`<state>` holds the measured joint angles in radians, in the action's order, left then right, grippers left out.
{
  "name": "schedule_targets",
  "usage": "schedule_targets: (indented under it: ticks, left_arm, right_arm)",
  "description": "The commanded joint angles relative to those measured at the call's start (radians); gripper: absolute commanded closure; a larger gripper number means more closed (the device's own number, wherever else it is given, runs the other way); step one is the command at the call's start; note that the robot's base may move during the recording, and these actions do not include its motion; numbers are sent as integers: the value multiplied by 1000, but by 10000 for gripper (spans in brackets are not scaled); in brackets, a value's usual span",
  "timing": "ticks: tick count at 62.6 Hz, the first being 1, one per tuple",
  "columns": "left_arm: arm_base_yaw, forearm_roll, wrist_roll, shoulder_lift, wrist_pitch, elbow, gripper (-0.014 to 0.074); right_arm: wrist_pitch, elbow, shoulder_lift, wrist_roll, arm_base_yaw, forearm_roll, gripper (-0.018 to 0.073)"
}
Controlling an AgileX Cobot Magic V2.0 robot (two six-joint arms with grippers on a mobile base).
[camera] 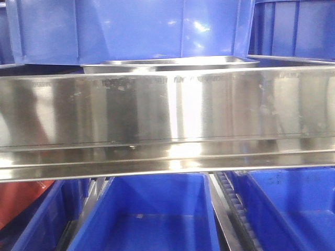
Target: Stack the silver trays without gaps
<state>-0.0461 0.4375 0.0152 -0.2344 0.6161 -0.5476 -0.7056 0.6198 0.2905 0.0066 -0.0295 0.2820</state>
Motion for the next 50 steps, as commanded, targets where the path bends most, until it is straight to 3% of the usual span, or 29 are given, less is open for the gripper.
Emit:
schedule_targets:
  ticks: [1,17,26,33,41,50]
  left_arm:
    - [12,49,173,-60,71,-50,592]
    - [76,77,184,-206,75,-119,592]
    - [146,94,184,-309,51,-147,592]
    - [231,92,239,-398,82,-217,592]
    - [324,26,240,-488,138,-322,594]
    - [343,-78,127,-570,88,-412,610]
  right_arm:
    - [-13,69,99,-57,-3,4,640]
    - [-116,270,369,-115,-47,63,640]
    - [-83,324,464,-115,-140,59,640]
    - [-83,345,522,-115,-228,57,640]
    - [-76,364,573,-113,-345,8,640]
    - [-39,368,606,92,-373,-157,640]
